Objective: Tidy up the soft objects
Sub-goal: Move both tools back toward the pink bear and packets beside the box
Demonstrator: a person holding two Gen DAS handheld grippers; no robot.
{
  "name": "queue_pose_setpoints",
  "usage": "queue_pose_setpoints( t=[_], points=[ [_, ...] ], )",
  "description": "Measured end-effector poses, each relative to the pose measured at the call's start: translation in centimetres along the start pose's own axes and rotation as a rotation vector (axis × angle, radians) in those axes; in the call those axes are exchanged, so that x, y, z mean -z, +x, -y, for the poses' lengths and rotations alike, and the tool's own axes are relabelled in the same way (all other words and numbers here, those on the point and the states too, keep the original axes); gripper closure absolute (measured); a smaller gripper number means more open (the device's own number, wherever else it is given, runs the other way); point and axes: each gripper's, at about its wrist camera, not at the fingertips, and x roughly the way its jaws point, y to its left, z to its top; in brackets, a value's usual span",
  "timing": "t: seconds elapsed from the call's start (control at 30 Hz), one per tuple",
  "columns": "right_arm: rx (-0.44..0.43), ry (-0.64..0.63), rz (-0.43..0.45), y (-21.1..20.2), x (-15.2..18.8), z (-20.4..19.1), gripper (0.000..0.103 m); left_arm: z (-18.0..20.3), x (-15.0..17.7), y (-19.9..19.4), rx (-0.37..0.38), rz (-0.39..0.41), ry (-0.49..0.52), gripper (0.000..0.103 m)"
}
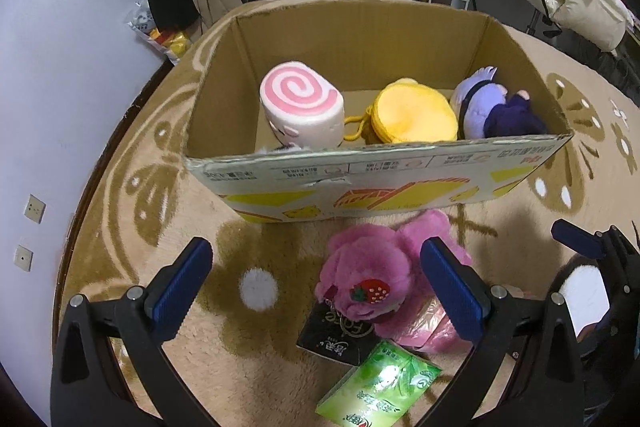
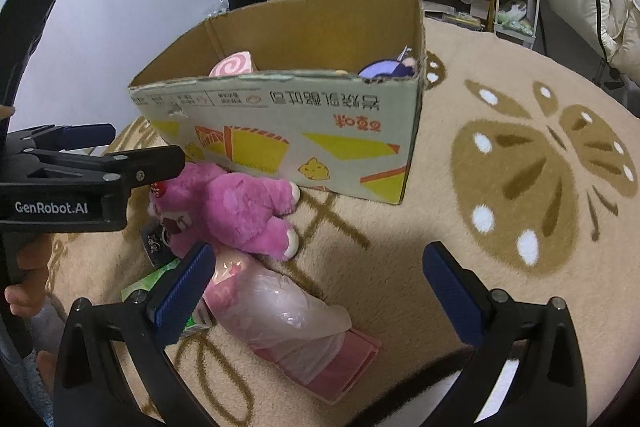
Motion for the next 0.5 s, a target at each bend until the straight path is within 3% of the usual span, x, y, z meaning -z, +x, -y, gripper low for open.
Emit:
queue_pose_setpoints(
  t=[0.5],
  points=[
    [-0.048, -0.042, -0.102, 2.9, 0.9, -1.1, 0.000, 0.3, 0.2, 3.1, 0.083, -0.097, -0.001, 0.000]
  ],
)
